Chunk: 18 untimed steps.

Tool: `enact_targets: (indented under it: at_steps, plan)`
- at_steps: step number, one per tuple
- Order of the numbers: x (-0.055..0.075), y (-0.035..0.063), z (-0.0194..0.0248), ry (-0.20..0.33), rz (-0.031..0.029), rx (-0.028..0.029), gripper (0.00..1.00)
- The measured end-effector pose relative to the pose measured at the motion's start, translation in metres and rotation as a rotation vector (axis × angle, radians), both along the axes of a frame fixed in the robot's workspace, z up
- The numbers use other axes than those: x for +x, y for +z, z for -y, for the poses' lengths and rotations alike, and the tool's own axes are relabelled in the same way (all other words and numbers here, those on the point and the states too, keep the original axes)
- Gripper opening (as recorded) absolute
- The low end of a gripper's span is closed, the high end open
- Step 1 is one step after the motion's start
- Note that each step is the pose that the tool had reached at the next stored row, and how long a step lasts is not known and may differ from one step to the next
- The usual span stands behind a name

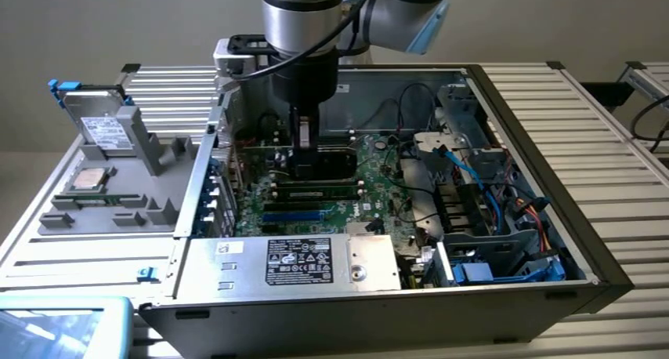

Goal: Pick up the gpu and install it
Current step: 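Insert the gpu into the slot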

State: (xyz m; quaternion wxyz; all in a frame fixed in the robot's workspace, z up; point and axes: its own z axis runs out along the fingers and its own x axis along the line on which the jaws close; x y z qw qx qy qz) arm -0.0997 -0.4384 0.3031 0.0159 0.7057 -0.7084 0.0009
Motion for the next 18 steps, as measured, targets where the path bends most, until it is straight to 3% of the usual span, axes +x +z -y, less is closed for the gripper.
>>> enact_targets:
  at_steps: [18]
  plan:
    - [-0.002,-0.0281,0.0026,0.001,-0.0004,0.0,0.28]
